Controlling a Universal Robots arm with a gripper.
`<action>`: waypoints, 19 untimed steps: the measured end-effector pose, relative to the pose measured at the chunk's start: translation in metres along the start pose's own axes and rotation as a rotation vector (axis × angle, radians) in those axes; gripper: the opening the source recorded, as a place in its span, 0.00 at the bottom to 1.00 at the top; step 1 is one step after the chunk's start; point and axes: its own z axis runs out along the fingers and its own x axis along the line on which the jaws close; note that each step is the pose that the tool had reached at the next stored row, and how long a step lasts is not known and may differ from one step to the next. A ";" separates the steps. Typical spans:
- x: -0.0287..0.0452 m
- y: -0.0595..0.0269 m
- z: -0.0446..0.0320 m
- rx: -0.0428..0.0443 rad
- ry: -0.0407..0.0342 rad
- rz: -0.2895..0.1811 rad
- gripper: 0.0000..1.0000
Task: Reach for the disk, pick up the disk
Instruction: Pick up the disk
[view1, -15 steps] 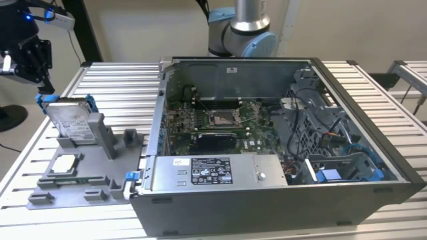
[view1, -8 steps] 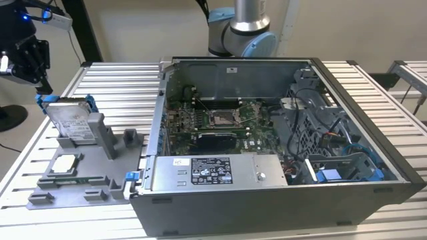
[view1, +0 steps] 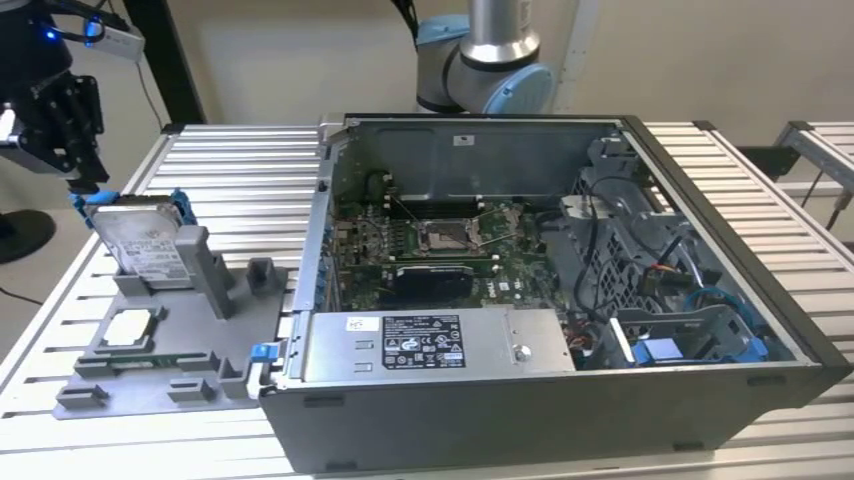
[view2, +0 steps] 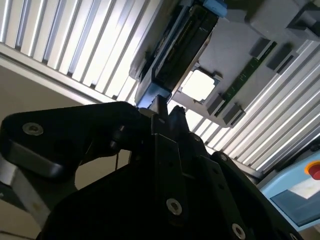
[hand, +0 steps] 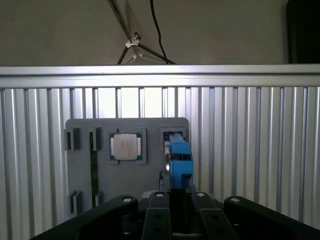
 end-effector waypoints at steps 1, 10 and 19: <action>0.0000 0.0000 0.0000 0.0000 0.0000 0.000 1.00; 0.0000 0.0000 0.0000 0.0000 0.0001 -0.001 1.00; 0.0000 -0.0002 0.0067 0.0001 0.0000 -0.001 1.00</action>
